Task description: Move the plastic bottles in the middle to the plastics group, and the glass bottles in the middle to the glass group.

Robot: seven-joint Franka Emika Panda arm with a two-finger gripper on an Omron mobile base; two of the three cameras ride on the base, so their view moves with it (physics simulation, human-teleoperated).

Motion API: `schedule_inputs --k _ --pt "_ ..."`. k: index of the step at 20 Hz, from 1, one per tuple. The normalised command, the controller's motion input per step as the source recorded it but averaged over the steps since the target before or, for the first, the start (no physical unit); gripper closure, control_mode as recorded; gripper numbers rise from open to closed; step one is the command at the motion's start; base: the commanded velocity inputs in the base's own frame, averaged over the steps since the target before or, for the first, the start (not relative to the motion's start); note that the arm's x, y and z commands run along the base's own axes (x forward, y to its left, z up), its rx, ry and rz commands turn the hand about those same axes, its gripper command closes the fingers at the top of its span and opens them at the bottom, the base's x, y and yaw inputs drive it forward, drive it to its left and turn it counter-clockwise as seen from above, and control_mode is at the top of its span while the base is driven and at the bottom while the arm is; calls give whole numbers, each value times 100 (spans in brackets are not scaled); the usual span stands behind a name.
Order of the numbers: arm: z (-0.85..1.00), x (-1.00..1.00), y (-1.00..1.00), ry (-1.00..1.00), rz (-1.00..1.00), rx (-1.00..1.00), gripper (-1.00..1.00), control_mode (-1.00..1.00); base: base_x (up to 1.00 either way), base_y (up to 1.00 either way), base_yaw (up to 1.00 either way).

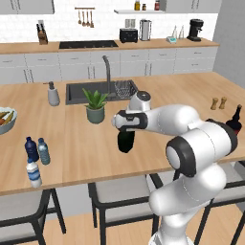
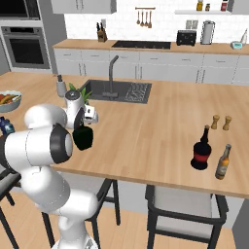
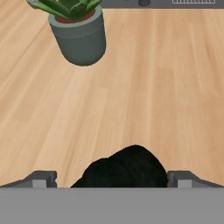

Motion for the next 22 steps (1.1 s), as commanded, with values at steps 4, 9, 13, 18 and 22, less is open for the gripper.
schedule_inputs --k 4,9,13,18,22 --pt "0 0 0 0 0 0 100 -100 0 0 0" --pt "0 0 0 0 0 0 100 -100 0 0 0" --pt "0 0 0 0 0 0 100 -100 0 0 0" --pt "6 -11 0 -5 0 0 100 -100 0 0 0" --pt "53 -43 -19 -10 0 0 100 -100 0 0 0"
